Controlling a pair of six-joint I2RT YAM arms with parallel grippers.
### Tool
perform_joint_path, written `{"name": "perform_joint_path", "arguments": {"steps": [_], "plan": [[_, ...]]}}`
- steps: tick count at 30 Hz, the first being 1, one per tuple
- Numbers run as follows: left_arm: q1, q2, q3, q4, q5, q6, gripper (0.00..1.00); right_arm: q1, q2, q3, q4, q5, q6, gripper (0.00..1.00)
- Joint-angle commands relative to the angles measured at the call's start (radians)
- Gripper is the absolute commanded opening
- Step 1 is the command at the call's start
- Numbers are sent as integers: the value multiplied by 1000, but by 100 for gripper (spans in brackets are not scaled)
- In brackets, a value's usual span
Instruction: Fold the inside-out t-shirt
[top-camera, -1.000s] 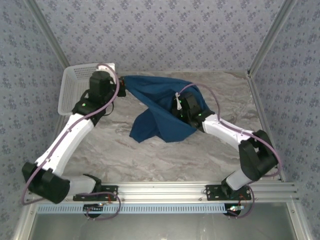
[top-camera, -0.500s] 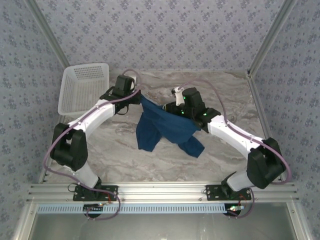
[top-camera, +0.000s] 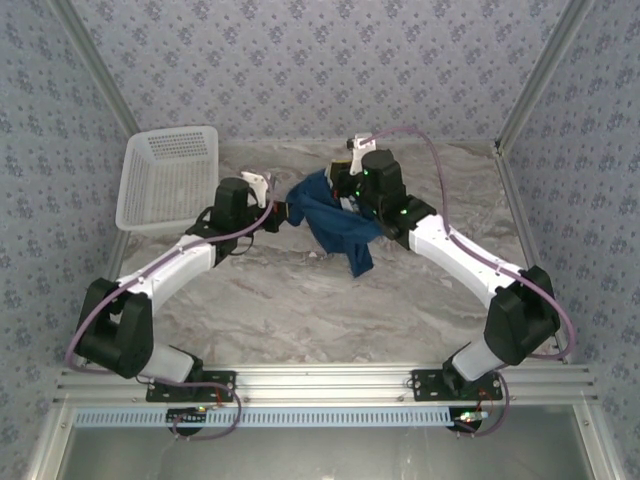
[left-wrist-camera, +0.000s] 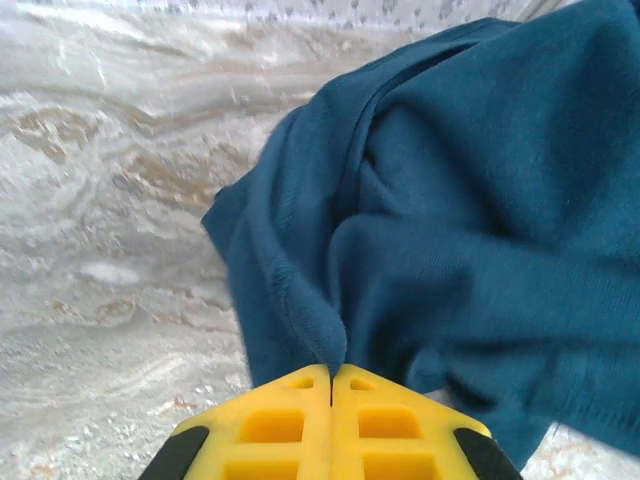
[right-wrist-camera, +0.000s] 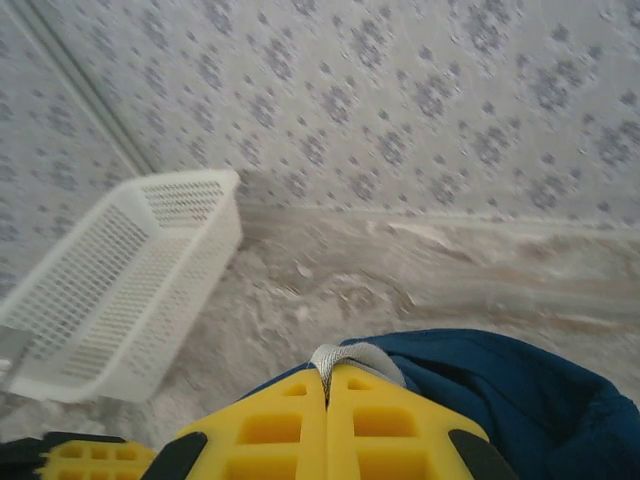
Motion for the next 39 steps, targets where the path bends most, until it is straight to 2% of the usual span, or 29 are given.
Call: {"name": "perform_joint_path", "arguments": {"steps": [1,4,6,9,11,14,16,18,19,21,25,27,30,33,36,39], "plan": [[-8,27,30,-60,-109,26,0,-9,-5,64,212,-155,39,0],[-13,85,89,-195,-298,12,0,-7,-8,83,256,-253,37,0],[-14,109,114,-256,-370,4,0,-13,-19,81,271,-261,41,0],[-13,104,108,-281,-412,-8,0,-27,-39,50,334,-281,48,0],[-13,69,83,-271,-395,-16,5,-44,-45,13,405,-309,76,0],[-8,-40,21,-229,-315,-37,26,-46,-44,1,398,-324,49,0],[1,-146,-34,-177,-253,-59,50,-46,-47,-16,373,-349,28,0],[12,-240,-73,-139,-227,-96,70,-51,-52,-43,380,-366,14,0],[16,-280,-85,-120,-211,-113,77,-53,-56,-51,381,-373,5,0],[23,-314,-83,-99,-149,-153,83,-54,-58,-51,377,-376,-9,0],[17,-234,10,-72,64,-242,87,-51,-49,-88,407,-378,6,0],[-5,-191,47,-70,94,-265,87,-48,-47,-89,398,-340,20,0],[-93,-226,10,0,29,-222,87,-43,-47,-68,304,-191,49,0],[-240,-285,-82,134,-1,-125,85,-29,-36,1,197,-75,116,0],[-367,-281,-109,171,-75,34,84,-10,-20,66,84,-28,175,0],[-447,-227,-63,172,-108,179,84,3,-19,85,45,-12,236,0]]}}
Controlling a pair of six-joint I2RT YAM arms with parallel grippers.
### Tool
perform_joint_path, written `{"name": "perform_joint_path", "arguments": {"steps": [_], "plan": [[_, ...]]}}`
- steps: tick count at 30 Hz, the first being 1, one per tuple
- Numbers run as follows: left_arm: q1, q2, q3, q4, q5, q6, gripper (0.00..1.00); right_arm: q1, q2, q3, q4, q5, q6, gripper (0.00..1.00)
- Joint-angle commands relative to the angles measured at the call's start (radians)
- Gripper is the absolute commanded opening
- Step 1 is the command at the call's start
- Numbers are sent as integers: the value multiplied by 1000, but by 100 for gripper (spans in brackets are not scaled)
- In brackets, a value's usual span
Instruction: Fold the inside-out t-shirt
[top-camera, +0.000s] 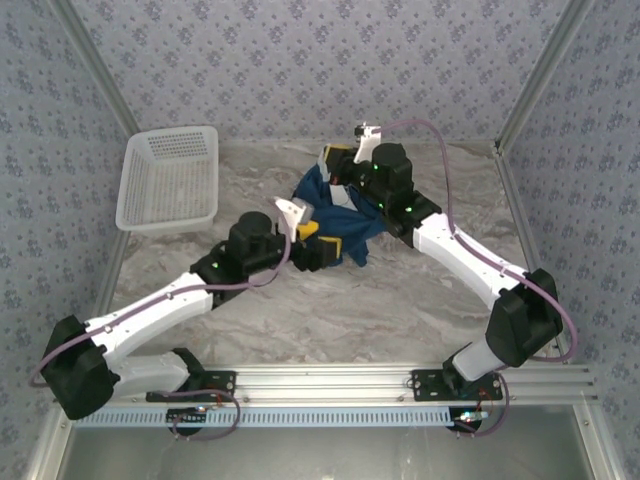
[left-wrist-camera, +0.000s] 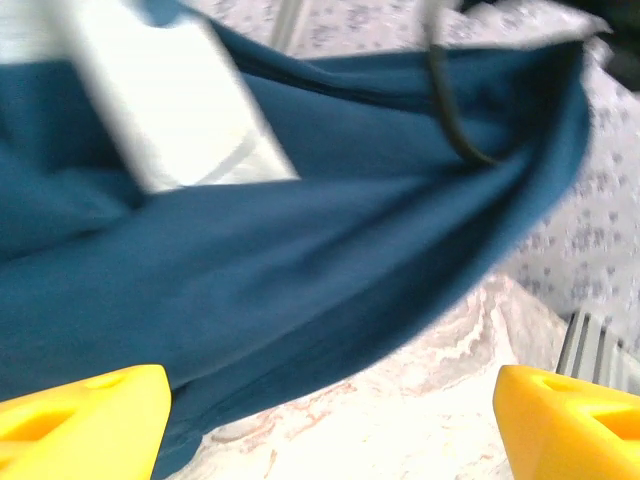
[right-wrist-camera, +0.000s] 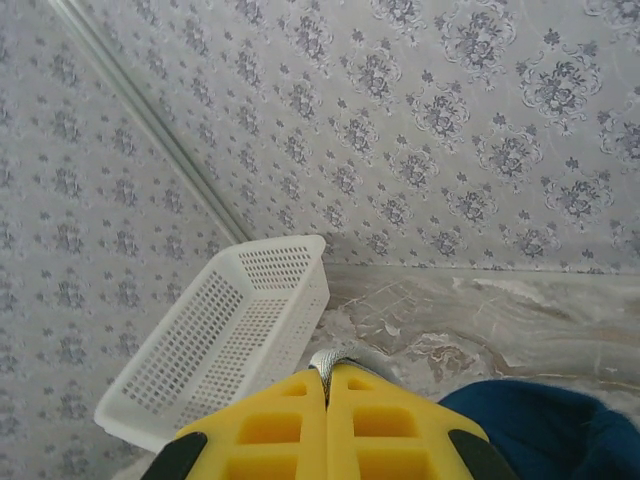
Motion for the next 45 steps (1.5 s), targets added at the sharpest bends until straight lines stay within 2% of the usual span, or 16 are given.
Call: {"name": "perform_joint_path", "arguments": {"steps": [1,4,6,11,13,15,18,20,21,24,27,30,32,34,38,45], "plan": [[-59,55,55,77,-68,237,84,17,-5,64,-65,72,106,0],[-108,166,121,104,-100,335,79,24,-6,72,-78,73,152,0],[-132,243,141,168,-97,373,70,25,-5,82,-90,70,194,0],[-198,398,137,365,-198,433,20,14,-9,103,-124,30,226,0],[-212,417,117,397,-203,447,6,-1,-11,114,-138,20,228,0],[-231,424,91,407,-200,462,1,-24,-12,131,-154,7,232,0],[-271,450,72,348,-227,508,0,-64,-5,162,-164,-29,235,0],[-283,462,65,276,-246,515,5,-88,9,203,-196,-70,220,0],[-283,458,57,246,-254,507,12,-102,14,227,-222,-93,200,0],[-277,392,15,177,-280,479,45,-133,23,281,-313,-177,88,0],[-247,266,-25,102,-263,427,59,-149,16,307,-409,-263,-50,0],[-135,127,-73,68,-145,314,67,-152,-13,284,-441,-335,-155,0],[-33,54,-84,62,-84,196,77,-153,-33,260,-448,-369,-205,0],[66,22,-57,30,-23,102,81,-154,-50,232,-439,-403,-243,0],[210,79,101,-153,-3,-23,86,-153,-73,180,-402,-456,-282,0],[339,266,286,-220,132,-118,83,-158,-77,121,-352,-503,-279,0]]}}
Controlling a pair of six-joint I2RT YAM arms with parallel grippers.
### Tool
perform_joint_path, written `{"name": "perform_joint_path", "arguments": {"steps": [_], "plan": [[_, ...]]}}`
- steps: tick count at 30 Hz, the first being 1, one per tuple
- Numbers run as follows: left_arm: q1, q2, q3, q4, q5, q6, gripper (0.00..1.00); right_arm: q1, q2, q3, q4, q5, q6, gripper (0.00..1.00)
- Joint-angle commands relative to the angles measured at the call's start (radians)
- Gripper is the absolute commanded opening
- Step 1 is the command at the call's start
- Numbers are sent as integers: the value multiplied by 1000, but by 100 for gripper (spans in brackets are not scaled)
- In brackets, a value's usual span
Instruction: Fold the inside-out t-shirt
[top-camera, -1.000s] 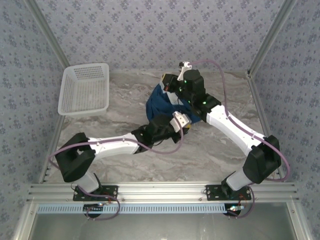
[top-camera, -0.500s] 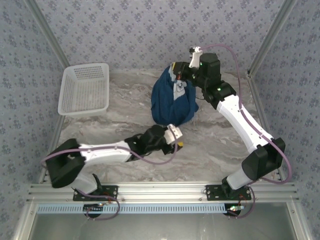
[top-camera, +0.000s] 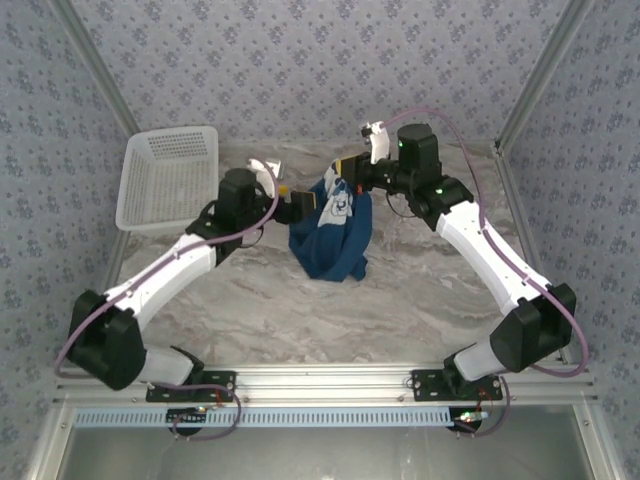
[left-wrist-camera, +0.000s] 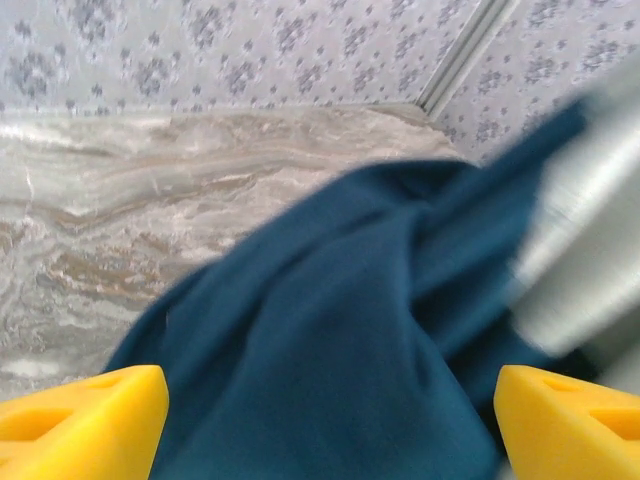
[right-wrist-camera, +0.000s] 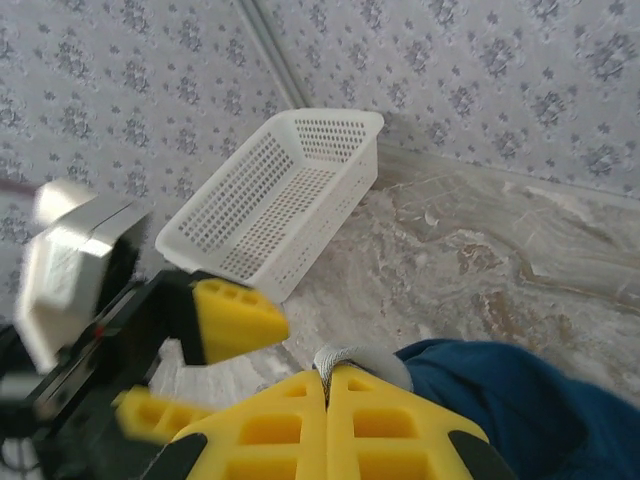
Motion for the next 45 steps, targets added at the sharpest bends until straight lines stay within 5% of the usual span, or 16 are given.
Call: {"name": "perform_joint_path", "arguments": {"steps": [1,9,23,26,33,41,45], "plan": [[28,77,90,-108,94,-78,79,-8,-32,-15,75,-57,-28,0],[38,222,163,-62,233,-138,62,-6,-33,-25,106,-71,-17,0],[42,282,173,79,347,-261,70,-20,-37,-31,66,-64,-58,0],[40,315,191,67,329,-259,59,-19,-36,-27,79,-80,-55,0],[105,351,191,77,289,-290,12,-53,-59,65,-9,-48,-107,0],[245,277,15,145,175,-372,4,-103,-94,217,45,-49,-69,0],[294,252,-66,197,156,-402,5,-105,-174,93,67,-49,-60,0]]}}
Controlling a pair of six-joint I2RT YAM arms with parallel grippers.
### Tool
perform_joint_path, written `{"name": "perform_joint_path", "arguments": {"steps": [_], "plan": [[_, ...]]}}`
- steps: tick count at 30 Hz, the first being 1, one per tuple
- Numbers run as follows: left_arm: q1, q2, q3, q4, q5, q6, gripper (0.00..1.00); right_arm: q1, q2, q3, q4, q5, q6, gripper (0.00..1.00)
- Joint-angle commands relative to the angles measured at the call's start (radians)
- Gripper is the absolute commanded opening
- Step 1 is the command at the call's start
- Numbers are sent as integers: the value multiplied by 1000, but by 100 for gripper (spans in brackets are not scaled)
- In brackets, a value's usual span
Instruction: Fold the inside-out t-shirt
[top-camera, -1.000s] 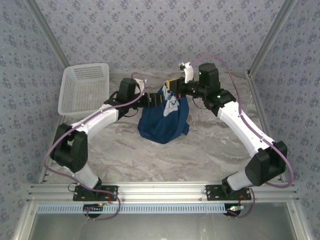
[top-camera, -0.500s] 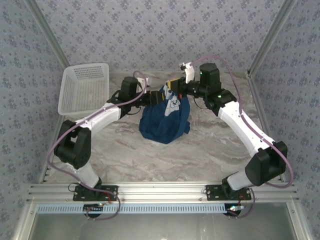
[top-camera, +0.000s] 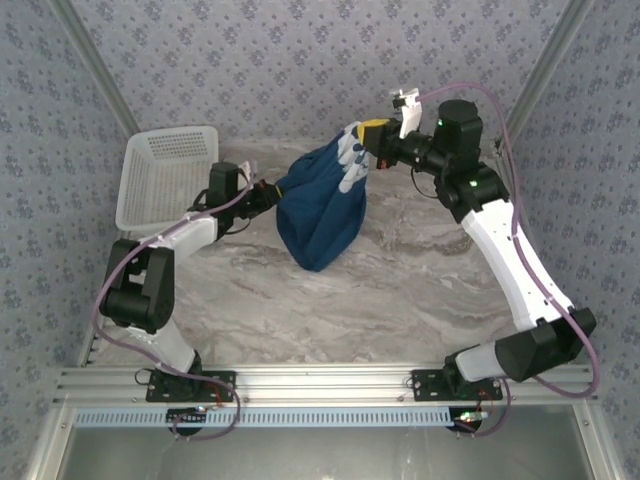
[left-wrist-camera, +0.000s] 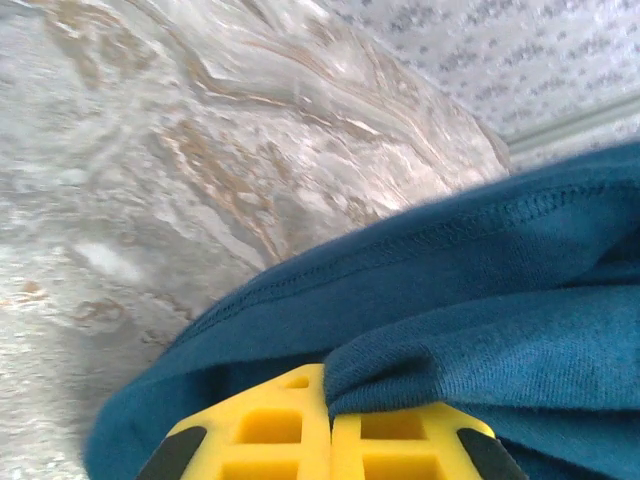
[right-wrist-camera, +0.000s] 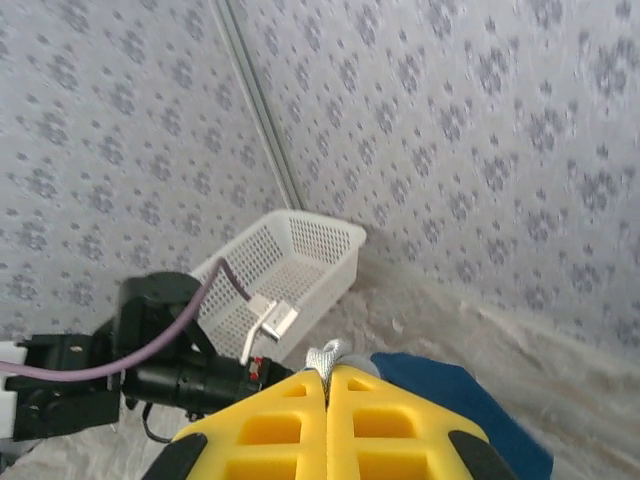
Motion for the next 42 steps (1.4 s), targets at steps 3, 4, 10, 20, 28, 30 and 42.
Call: {"name": "perform_joint_path", "arguments": {"steps": [3,4,10,20,28,30,42], "plan": [[40,-55,-81,67,-49,-18,5,-24,-158,-222,52,51,15,0],[40,-59,-95,74,-45,-7,5,-42,-189,-292,24,94,37,0],[42,-76,-181,214,24,22,0,-65,-276,-594,-146,366,105,0],[36,-162,-125,-12,-68,101,0,32,-316,-955,-58,421,291,0],[-95,-330,-209,-310,-549,283,65,201,-388,-1071,38,314,250,0],[-187,-362,-189,-337,-628,351,74,232,-367,-1082,43,319,247,0],[-416,-7,136,-433,-366,467,72,238,-324,-1065,72,322,212,0]]}}
